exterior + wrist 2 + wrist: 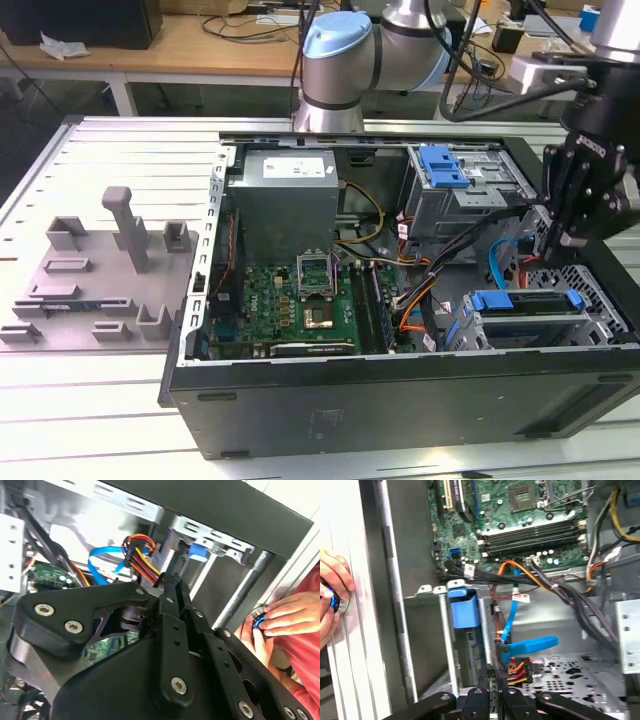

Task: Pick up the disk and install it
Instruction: 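Insert the first disk wire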

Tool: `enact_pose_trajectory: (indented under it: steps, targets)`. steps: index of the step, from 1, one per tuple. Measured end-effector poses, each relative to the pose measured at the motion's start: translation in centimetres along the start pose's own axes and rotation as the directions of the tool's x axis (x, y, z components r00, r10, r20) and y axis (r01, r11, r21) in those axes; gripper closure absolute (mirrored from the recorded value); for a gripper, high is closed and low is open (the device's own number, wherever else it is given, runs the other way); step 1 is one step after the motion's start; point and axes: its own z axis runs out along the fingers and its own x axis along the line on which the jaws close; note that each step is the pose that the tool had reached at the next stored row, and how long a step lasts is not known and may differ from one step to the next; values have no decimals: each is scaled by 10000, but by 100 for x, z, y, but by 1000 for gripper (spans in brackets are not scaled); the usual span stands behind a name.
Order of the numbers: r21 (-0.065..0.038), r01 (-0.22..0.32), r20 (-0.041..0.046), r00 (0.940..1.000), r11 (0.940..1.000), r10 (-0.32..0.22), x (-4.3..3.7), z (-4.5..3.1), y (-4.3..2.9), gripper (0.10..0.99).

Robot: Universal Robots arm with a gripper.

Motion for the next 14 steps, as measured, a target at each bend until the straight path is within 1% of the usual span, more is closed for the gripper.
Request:
enact_pose_trajectory:
  steps: [1, 2, 4, 6, 10, 11, 12, 13, 14]
  targets:
    - [2, 12, 13, 10000, 10000, -12, 20, 5, -2, 922]
    - [24, 115, 23, 9999, 9999, -115, 31, 9, -3, 922]
    - [103, 453, 43, 9990, 9989, -454, 36, 14, -3, 922]
    - [107, 485, 75, 9988, 9988, -486, 69, 24, -7, 922]
    - [105, 486, 78, 9988, 9988, -487, 76, 26, -8, 922]
    - [103, 486, 100, 9988, 9988, -487, 82, 26, -9, 922]
    - [88, 486, 304, 9983, 9988, -489, 97, 30, -11, 922]
    - [65, 505, 687, 9963, 9987, -509, 123, 36, -14, 922]
    - [45, 529, 1012, 9935, 9986, -530, 150, 44, -16, 922]
